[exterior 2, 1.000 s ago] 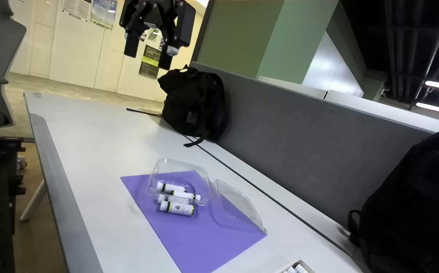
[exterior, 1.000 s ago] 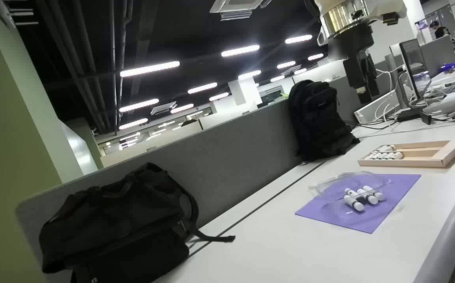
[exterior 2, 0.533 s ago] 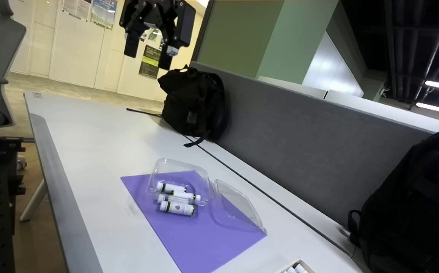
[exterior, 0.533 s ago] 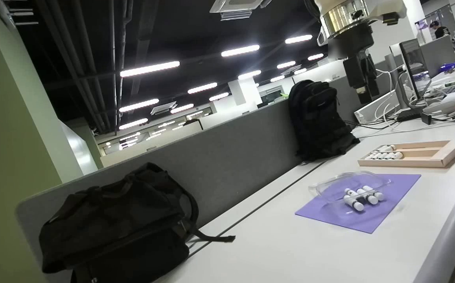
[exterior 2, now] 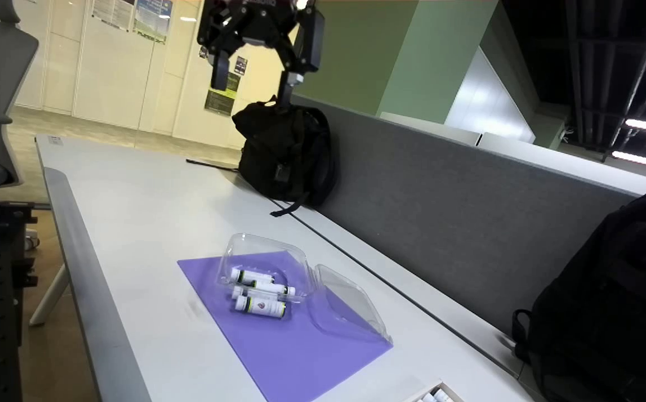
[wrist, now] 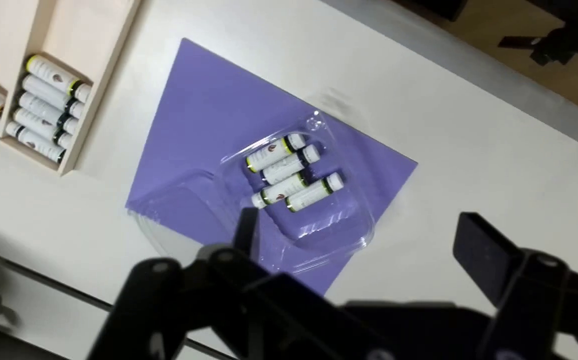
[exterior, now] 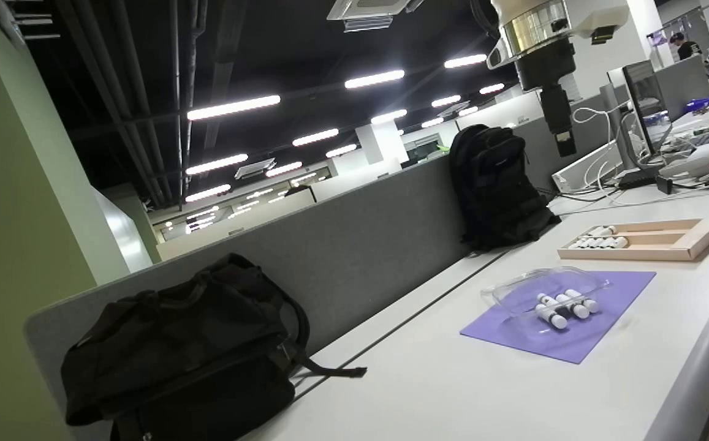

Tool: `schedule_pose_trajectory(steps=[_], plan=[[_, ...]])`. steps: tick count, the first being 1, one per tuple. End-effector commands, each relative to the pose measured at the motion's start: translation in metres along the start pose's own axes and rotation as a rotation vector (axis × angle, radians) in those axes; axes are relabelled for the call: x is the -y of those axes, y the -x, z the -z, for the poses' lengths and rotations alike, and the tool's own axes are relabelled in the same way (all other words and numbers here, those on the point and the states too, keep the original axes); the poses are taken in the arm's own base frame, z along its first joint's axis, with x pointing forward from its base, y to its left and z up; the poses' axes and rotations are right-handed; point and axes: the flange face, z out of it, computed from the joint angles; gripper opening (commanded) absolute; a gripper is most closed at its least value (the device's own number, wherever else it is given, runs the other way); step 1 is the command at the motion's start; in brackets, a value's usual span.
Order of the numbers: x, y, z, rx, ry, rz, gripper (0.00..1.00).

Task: Pick a bottle from the left compartment of the tray and put it in the clear container

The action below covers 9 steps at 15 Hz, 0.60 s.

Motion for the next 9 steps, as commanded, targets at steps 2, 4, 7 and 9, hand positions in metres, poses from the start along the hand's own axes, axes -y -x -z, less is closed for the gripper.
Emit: schedule_pose_trajectory(steps=[2, 4, 7, 9], plan=[[-0.061, -0.016, -0.006, 0.027, 0.091, 0.130, 1.00], [-0.092, -0.022, -0.005, 0.050, 0.135, 0.145, 1.00], [-0.094, -0.014, -0.006, 0.052, 0.141, 0.125, 1.00], [-0.114, -0.021, -0.006, 0.070, 0.155, 0.107, 1.00]])
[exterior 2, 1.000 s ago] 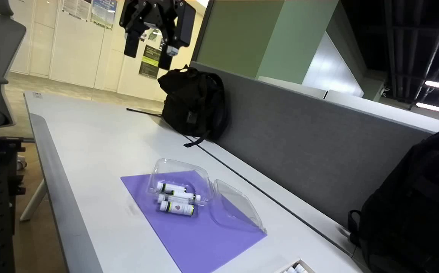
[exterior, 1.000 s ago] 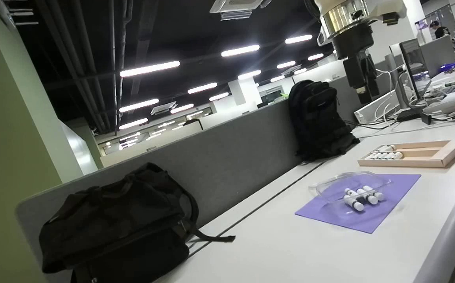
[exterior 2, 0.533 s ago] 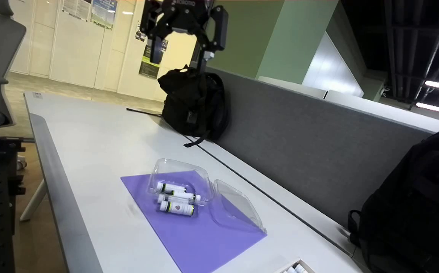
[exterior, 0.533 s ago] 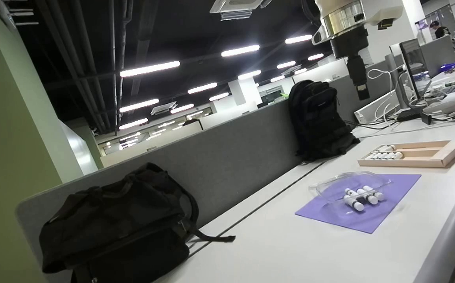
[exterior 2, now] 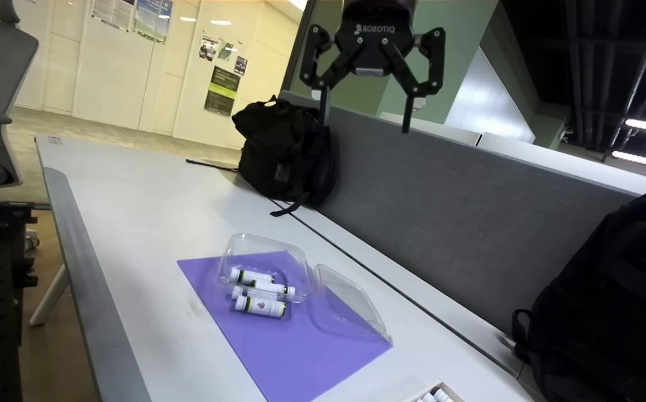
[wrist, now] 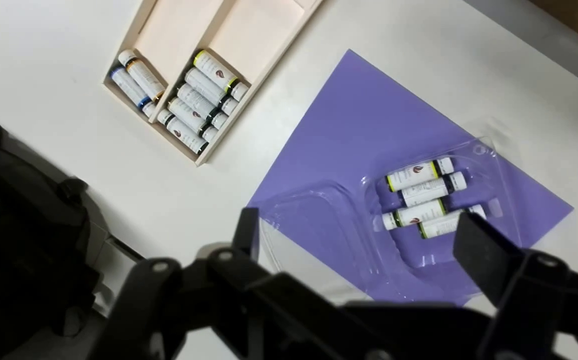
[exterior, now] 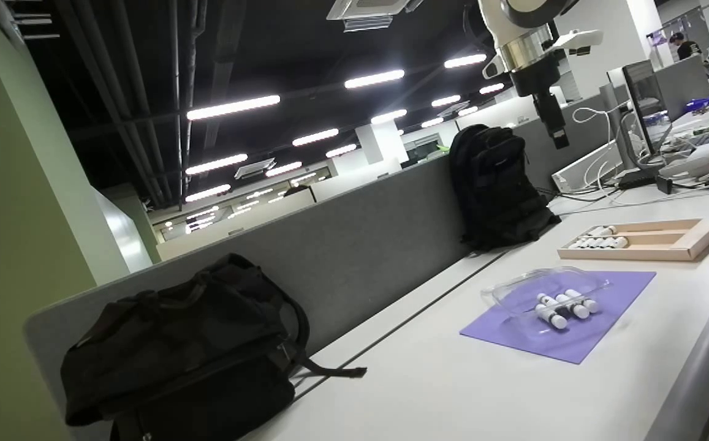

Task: Pick a bottle from the left compartment of the tray and put it in the clear container

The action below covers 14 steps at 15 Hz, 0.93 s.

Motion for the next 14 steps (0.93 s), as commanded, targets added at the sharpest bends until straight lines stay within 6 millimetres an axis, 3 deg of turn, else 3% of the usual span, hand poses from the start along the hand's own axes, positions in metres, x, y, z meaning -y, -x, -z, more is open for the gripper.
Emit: schedule_pose_trajectory(steps=[1, 6, 7, 14], plan=[[-0.004, -0.003, -0.001, 0.006, -0.001, -0.002, 1.00], [-0.004, -0.005, -0.003, 0.011, -0.003, 0.002, 1.00], [-0.008, -0.001, -0.011, -0.010, 0.002, 0.004, 1.00], [-0.049, 0.070, -0.105, -0.166, 0.096, 0.245, 1.00]])
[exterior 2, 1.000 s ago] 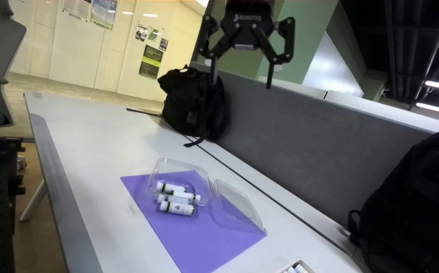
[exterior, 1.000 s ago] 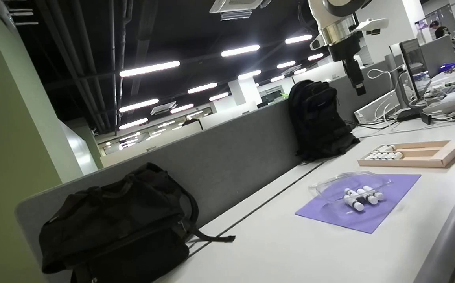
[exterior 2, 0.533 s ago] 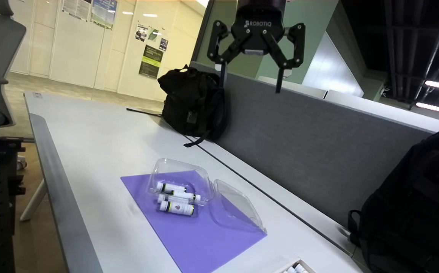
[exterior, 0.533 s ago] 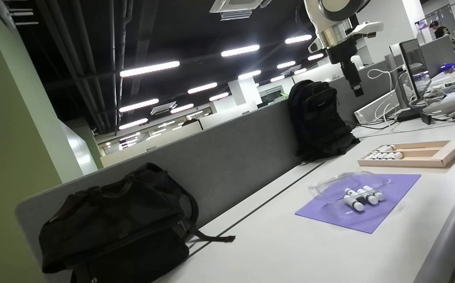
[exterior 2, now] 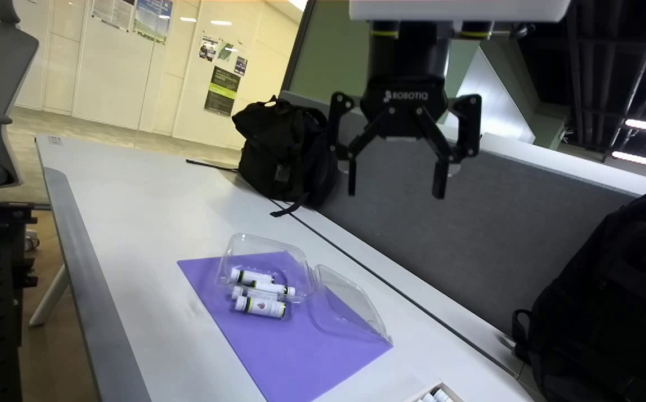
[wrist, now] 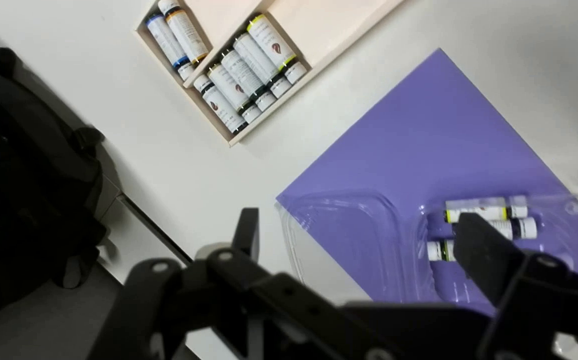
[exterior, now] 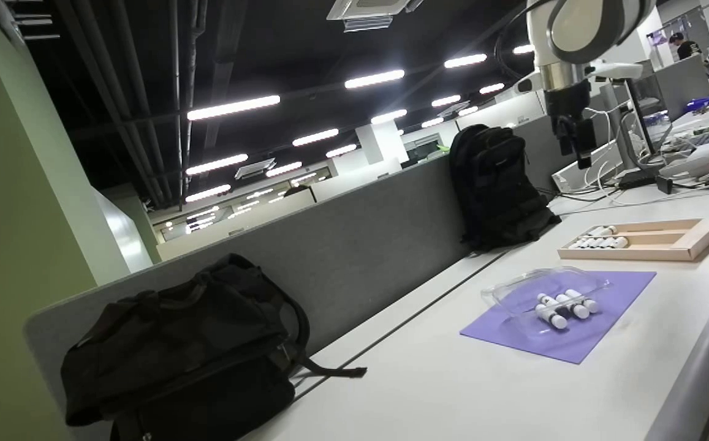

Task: Pick a bottle from the left compartment of the tray and put it in the clear container

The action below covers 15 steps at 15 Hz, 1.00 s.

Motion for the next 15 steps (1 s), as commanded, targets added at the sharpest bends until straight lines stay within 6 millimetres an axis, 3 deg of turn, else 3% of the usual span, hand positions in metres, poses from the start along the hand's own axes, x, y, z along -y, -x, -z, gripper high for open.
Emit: schedule_pose_trajectory(steps=[1, 4, 5, 7, 13, 15], plan=[[-0.011, 0.044, -0.041, -0.019, 0.002, 0.088, 1.00], [-0.029, 0.074, -0.066, 0.007, -0.082, 0.073, 1.00], [-0.012, 0.068, -0.056, -0.009, -0.055, 0.078, 1.00], [-0.019, 0.079, -0.066, 0.004, -0.076, 0.072, 1.00], [-0.023, 0.075, -0.068, 0.010, -0.080, 0.080, 1.00], [-0.033, 0.070, -0.069, 0.003, -0.059, 0.152, 1.00]])
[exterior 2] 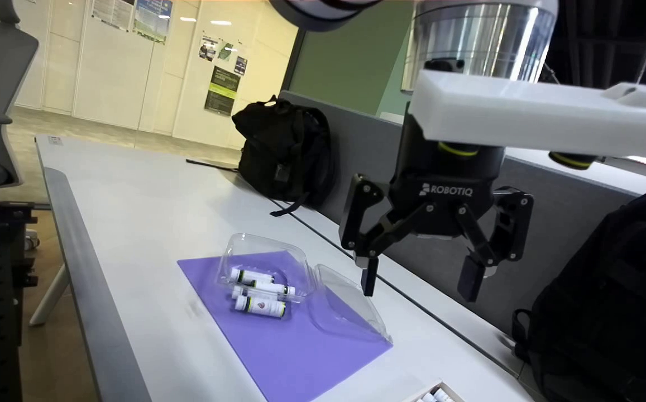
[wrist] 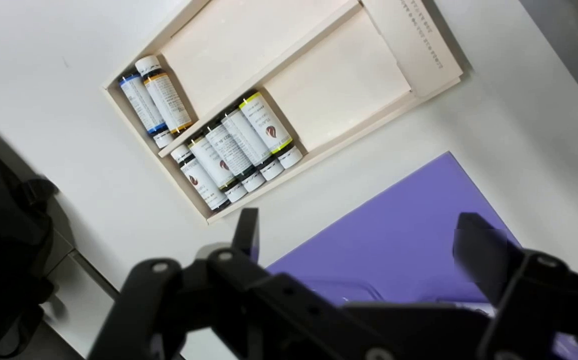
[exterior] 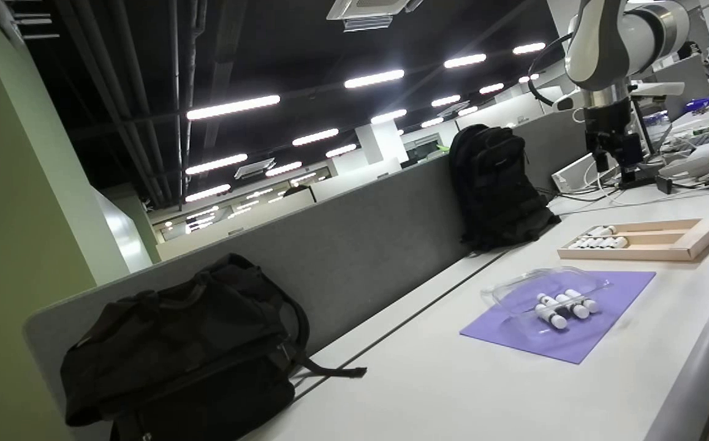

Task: Pick a bottle from the left compartment of the tray and put it in the clear container

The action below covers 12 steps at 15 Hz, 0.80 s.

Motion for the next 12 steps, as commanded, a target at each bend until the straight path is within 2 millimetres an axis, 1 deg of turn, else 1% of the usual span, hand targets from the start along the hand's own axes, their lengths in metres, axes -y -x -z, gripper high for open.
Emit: schedule_pose_trajectory(steps=[1, 5, 7, 9, 10, 11, 12], plan=[[-0.015, -0.005, 0.001, -0.005, 0.024, 0.102, 1.00], [-0.041, -0.016, 0.000, 0.010, 0.049, 0.333, 1.00], [-0.057, -0.018, -0.009, 0.039, 0.047, 0.410, 1.00], [-0.074, -0.016, -0.022, 0.071, 0.057, 0.437, 1.00], [-0.085, -0.013, -0.030, 0.091, 0.049, 0.387, 1.00], [-0.059, -0.015, -0.015, 0.050, 0.048, 0.407, 1.00], [-0.063, -0.015, -0.021, 0.062, 0.042, 0.408, 1.00]])
